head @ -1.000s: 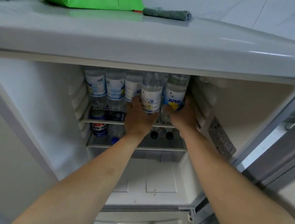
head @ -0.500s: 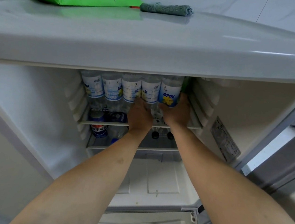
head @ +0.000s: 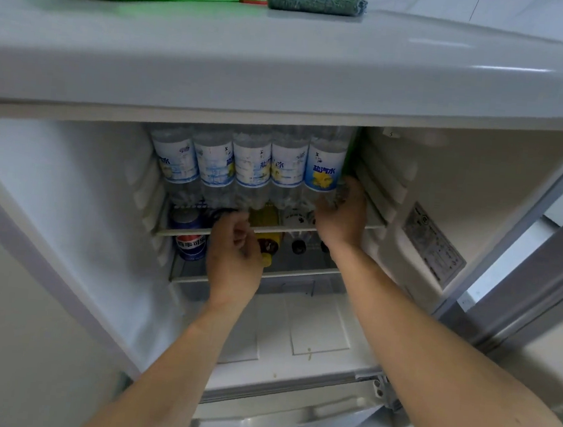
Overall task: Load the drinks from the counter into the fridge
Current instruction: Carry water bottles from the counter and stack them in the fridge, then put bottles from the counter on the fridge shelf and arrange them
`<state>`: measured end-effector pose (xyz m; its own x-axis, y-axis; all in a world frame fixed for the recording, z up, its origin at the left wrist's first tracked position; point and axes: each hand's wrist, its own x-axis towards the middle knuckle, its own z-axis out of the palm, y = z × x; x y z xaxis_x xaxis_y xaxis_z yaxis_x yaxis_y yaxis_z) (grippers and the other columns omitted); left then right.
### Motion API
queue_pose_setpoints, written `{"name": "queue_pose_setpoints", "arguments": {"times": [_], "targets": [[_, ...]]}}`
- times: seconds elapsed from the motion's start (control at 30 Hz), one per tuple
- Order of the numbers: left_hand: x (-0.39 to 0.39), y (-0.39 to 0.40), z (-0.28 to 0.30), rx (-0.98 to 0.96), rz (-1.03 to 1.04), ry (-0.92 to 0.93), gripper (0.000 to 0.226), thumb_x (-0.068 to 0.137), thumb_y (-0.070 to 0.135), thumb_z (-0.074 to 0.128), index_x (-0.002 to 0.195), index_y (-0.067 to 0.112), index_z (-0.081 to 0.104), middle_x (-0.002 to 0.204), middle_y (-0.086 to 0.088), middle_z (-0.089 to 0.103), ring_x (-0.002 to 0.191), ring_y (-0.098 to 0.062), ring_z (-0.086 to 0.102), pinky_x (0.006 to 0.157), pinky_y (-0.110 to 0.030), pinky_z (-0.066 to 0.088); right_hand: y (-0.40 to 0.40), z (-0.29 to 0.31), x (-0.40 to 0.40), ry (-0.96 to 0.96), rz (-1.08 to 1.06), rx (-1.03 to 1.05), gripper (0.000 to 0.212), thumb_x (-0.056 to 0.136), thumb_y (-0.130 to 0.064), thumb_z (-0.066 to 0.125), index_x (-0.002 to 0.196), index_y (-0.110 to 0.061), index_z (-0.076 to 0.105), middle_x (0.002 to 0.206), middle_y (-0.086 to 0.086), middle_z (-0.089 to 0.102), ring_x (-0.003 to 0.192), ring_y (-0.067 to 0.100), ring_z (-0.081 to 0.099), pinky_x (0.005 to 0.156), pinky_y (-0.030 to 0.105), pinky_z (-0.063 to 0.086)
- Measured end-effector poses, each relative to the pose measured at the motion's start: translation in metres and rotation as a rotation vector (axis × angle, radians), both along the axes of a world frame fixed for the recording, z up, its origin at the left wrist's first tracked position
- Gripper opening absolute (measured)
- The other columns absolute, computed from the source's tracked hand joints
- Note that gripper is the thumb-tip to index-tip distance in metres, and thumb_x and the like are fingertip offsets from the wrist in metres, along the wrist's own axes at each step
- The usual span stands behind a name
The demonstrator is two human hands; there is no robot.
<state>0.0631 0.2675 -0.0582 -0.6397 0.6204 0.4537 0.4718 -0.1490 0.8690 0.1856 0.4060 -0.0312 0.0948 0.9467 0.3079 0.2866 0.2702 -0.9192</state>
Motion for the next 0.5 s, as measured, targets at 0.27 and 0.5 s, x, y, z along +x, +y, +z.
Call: {"name": "queue_pose_setpoints", "arguments": {"times": [0.27,0.5], "targets": [[0.013,-0.041,-0.042,0.036,-0.127,-0.104,0.035,0.089,-0.007,0.06,0.114,0.017,0.057,0.098,-0.002,0.062,0.088,-0.003,0.059,0.077,-0.01,0.047,-0.07,-0.035,0.025,0.028,-0.086,0.099,0.024,0.09,-0.017,0.067,0.112,-0.024,0.061,0.099,-0.008,0.065,0.087,0.007,0.062,0.074,0.013,0.048],[0.052,-0.064,-0.071,0.022,-0.246,-0.105,0.041,0.088,-0.006,0.061,0.116,0.024,0.054,0.101,0.016,0.058,0.09,0.003,0.059,0.077,-0.01,0.049,-0.135,-0.079,0.082,-0.028,-0.102,-0.072,0.018,0.092,-0.016,0.066,0.11,-0.017,0.065,0.099,-0.007,0.067,0.088,0.005,0.063,0.077,0.016,0.05]]}}
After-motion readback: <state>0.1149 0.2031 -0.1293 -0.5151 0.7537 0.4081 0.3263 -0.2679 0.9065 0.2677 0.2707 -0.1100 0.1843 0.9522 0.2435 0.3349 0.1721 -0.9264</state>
